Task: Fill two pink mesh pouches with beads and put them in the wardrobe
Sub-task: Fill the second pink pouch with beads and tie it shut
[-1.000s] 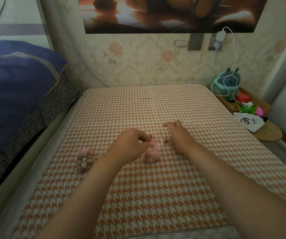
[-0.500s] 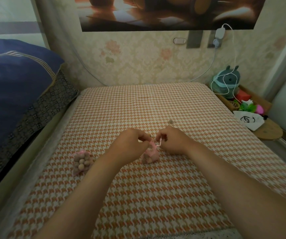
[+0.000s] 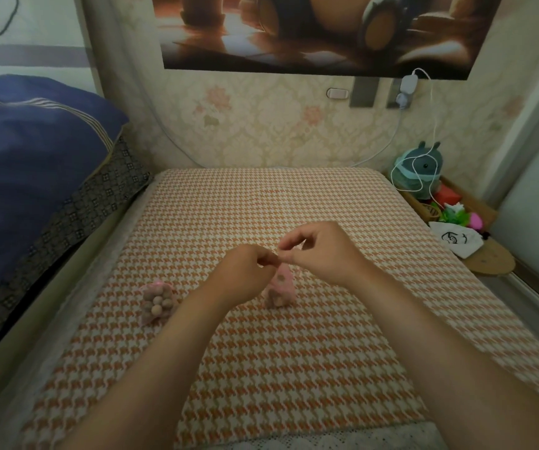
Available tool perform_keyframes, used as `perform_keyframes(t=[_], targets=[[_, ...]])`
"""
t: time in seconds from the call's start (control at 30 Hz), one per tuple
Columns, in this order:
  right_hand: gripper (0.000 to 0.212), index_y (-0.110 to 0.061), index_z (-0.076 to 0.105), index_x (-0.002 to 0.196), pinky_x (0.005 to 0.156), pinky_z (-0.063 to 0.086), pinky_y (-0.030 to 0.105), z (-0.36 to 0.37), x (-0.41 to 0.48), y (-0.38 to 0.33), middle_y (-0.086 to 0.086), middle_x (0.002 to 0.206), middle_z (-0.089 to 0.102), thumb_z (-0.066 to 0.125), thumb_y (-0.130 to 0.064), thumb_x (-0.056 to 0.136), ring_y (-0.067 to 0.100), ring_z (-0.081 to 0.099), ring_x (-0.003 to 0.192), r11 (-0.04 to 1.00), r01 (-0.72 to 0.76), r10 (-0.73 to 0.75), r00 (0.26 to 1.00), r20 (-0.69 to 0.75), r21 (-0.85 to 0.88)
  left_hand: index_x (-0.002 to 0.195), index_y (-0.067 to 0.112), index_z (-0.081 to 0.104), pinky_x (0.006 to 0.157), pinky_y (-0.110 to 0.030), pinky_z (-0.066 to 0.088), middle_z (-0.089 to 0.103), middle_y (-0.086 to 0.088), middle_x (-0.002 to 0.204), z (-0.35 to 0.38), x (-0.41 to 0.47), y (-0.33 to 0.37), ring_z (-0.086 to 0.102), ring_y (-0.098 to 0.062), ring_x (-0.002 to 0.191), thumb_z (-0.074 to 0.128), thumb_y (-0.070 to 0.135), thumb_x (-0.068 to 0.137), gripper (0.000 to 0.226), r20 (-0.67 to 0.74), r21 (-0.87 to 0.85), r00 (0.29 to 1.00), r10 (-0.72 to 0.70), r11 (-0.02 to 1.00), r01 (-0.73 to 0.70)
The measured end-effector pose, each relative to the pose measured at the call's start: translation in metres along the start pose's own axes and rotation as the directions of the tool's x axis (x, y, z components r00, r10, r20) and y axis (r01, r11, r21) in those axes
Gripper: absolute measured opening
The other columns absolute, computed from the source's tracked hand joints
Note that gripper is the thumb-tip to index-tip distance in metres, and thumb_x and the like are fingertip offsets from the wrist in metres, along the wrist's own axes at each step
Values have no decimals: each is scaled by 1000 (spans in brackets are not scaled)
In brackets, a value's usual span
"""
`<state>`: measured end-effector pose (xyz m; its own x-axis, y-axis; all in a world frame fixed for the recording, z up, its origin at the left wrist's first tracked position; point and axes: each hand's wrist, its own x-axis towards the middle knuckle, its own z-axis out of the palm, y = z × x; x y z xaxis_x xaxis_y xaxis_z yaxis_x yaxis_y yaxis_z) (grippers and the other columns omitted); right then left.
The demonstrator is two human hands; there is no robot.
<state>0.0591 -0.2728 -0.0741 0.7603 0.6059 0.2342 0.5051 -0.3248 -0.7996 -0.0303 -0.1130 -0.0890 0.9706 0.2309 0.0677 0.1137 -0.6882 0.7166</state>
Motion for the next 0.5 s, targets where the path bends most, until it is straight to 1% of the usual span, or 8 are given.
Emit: perform_keyframes(t=[0.03, 0.1, 0.17, 0.23, 0.3, 0.33, 0.43, 0.5], targets=[[13, -34, 80, 86, 65, 49, 17, 3, -4, 0, -16, 83, 76, 85, -23, 81, -8, 59, 60, 997, 9, -6, 999, 41, -75, 109, 23, 75, 84, -29, 52, 72, 7, 103, 0, 0, 0, 66, -9, 93, 59, 23, 95, 21, -1, -17, 1000, -4, 1000, 4], [9, -32, 81, 92, 69, 45, 18, 10, -10, 5, -20, 87, 74, 82, -28, 84, -13, 58, 68, 978, 34, -16, 996, 88, -206, 106, 25, 75, 87, -33, 55, 72, 9, 97, 1, 0, -2, 67, -9, 91, 60, 22, 94, 20, 7, -38, 1000, -2, 999, 2], [9, -32, 81, 95, 75, 48, 26, 15, -10, 9, -19, 91, 70, 79, -34, 86, -8, 58, 77, 960, 73, -55, 996, 75, -271, 104, 25, 76, 87, -36, 56, 73, 10, 96, 1, 0, -4, 67, -8, 90, 60, 21, 93, 20, 15, -51, 1000, 11, 999, -10], [11, -32, 81, 97, 79, 52, 31, 15, -8, 8, -16, 98, 66, 74, -37, 90, -2, 57, 83, 949, 81, -71, 996, 45, -304, 104, 24, 76, 86, -37, 56, 73, 10, 94, 1, 0, -6, 68, -8, 88, 61, 23, 93, 18, 13, -75, 1000, 10, 997, -9], [12, -34, 79, 97, 83, 53, 34, 13, -5, 5, -16, 101, 63, 71, -41, 92, 1, 57, 87, 934, 63, -45, 997, 59, -352, 103, 25, 75, 86, -35, 56, 73, 11, 94, 0, 1, -9, 68, -7, 88, 61, 23, 93, 17, 7, -80, 1000, 20, 997, -20], [13, -35, 79, 96, 83, 55, 37, 12, -5, 5, -16, 99, 64, 69, -43, 92, 2, 60, 88, 925, 56, -24, 996, 88, -376, 104, 25, 75, 86, -32, 55, 72, 12, 96, 0, 3, -10, 67, -6, 89, 60, 21, 93, 19, 4, -75, 1000, 29, 997, -29], [20, -34, 78, 89, 77, 59, 42, 10, -5, 7, -15, 85, 72, 62, -45, 94, 8, 67, 77, 897, 25, 44, 988, 146, -441, 108, 22, 73, 83, -27, 54, 72, 12, 100, -1, 11, -13, 67, -7, 91, 59, 16, 93, 22, -42, -100, 999, 8, 995, -12], [24, -30, 77, 83, 72, 60, 45, 9, -5, 12, -8, 78, 74, 59, -43, 94, 15, 68, 71, 891, 5, 74, 985, 158, -454, 107, 23, 72, 73, -26, 54, 71, 11, 97, -1, 18, -18, 68, -10, 85, 55, 12, 94, 24, -85, -156, 996, -40, 987, 27]])
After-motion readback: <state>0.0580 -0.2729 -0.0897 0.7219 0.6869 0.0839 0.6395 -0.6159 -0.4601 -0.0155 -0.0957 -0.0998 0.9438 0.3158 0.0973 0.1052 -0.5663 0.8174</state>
